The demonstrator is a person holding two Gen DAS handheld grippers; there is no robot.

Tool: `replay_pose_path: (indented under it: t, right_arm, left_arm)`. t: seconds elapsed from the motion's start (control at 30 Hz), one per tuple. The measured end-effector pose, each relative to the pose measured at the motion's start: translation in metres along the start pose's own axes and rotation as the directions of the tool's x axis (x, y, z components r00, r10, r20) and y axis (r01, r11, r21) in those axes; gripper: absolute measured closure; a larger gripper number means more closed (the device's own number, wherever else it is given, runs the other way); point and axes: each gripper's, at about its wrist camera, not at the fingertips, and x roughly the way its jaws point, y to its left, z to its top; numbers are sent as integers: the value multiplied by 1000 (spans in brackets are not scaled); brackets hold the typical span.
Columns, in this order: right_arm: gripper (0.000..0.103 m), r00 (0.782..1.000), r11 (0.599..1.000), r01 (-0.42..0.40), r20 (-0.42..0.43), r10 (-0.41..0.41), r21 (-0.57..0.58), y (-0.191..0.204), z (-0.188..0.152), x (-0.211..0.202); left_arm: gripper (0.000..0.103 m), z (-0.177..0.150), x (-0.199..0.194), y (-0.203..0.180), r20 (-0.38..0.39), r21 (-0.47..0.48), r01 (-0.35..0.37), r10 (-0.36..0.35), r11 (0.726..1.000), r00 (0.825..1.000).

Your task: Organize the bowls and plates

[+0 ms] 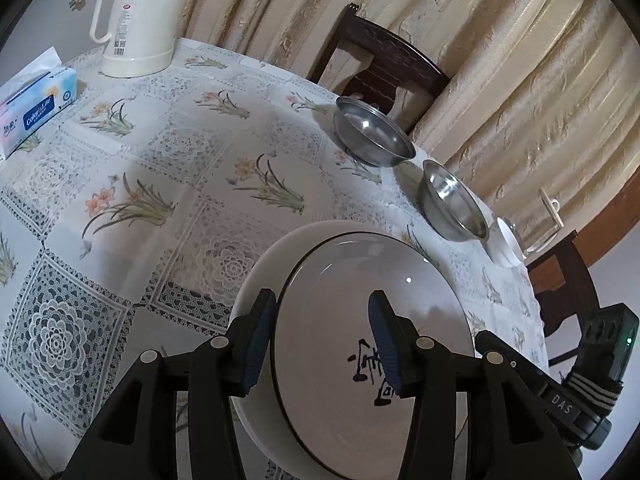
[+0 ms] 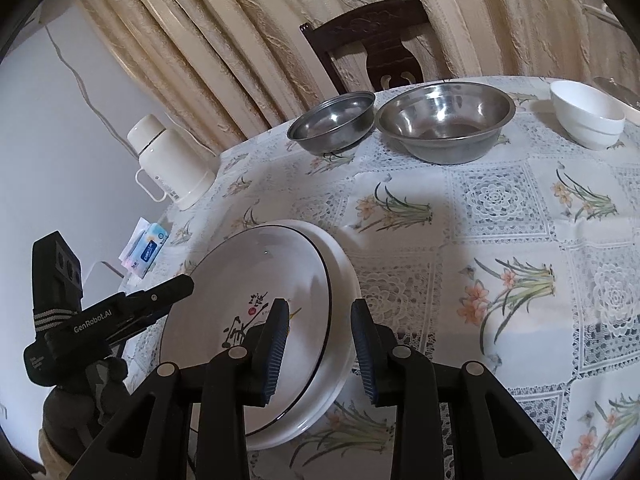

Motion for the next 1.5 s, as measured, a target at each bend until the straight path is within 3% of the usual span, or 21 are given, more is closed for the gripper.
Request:
replay_pose_path:
  t: [0.43,1.5]
  right_arm:
    - [58,991,989,133,40,-131,-59,3,-2,1]
    - [56,985,985,170,43,-168,-33,-6,3,1]
  left_arm:
    - [53,2,5,-6,7,49,-40,40,998,999]
    - [51,19,17,-17,-8,95,-76,77,993,997]
